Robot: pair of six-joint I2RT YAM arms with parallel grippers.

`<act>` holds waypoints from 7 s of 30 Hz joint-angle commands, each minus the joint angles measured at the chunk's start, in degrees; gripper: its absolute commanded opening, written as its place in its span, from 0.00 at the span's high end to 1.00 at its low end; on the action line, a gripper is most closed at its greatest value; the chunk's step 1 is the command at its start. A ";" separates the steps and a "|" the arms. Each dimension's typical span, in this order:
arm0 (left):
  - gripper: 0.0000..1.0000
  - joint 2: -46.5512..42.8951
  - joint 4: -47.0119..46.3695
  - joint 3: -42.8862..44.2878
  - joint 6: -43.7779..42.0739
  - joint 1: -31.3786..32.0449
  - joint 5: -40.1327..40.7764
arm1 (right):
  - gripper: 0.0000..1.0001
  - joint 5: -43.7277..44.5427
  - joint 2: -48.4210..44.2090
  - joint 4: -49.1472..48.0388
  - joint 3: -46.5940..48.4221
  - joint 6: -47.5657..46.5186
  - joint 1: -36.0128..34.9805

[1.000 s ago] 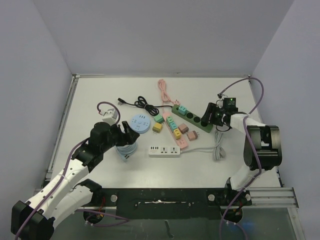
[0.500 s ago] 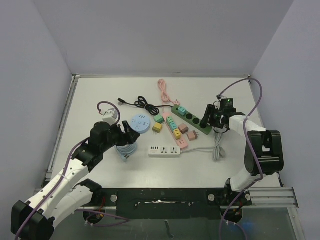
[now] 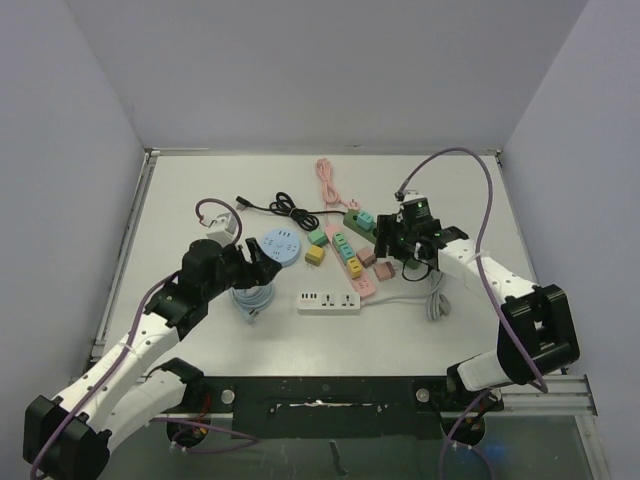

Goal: Insert the plug

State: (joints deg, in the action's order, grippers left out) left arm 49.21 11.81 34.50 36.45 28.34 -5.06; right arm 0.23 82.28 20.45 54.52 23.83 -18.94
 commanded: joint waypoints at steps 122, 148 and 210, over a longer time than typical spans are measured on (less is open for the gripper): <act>0.82 24.80 -37.76 7.28 -39.35 12.53 -17.82 | 0.69 -20.10 -2.85 -2.32 9.26 18.09 -15.32; 0.28 18.90 -40.45 5.35 -21.03 12.71 0.77 | 0.97 -31.32 1.14 -1.51 14.21 -10.15 -1.54; 0.27 -11.68 -2.67 1.26 -12.63 12.70 11.12 | 1.00 -36.80 25.34 9.67 30.91 -53.00 10.67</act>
State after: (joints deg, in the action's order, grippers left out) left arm 38.44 12.62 35.92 24.62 40.84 6.63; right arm -35.09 110.43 34.57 82.28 -29.34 -9.28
